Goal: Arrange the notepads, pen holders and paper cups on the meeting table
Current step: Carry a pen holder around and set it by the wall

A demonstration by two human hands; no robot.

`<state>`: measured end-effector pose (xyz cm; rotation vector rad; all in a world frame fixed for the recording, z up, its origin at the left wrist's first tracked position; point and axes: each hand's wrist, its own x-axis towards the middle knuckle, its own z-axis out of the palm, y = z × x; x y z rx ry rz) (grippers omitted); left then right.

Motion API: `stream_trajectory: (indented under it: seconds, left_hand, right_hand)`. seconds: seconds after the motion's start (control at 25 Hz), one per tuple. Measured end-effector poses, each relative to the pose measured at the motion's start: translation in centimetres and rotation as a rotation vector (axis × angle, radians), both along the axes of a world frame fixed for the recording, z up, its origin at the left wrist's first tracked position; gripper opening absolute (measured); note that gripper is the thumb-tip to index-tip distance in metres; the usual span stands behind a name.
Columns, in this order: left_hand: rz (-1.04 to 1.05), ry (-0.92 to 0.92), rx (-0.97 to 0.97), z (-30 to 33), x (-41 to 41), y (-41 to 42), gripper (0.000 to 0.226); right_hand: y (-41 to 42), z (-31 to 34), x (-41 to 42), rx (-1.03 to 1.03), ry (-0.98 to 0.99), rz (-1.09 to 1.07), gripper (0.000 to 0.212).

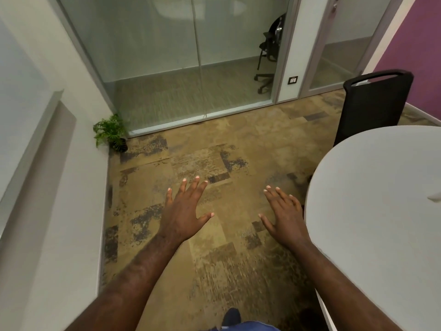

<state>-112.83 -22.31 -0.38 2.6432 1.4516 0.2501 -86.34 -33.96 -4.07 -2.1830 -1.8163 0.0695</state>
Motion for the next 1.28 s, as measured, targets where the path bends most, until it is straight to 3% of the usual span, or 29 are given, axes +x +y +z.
stream_trajectory:
  seconds: [0.4,0.8,1.28]
  left_hand:
    - [-0.158,0.008,-0.046,-2.9,11.5,23.9,0.087]
    - [-0.441,-0.064,-0.124,-2.5,29.6,46.4,0.085]
    - [-0.590,-0.011,-0.090,-3.1,60.4,63.7,0.086]
  right_hand:
    - [20.2,-1.8,8.8,-0.060,-0.051,-0.127,0.070]
    - [37.5,-0.7,19.4,-0.037,0.019,-0.414,0.073]
    - [54.8,-1.2,48.1,-0.014,0.019,-0.508,0.071]
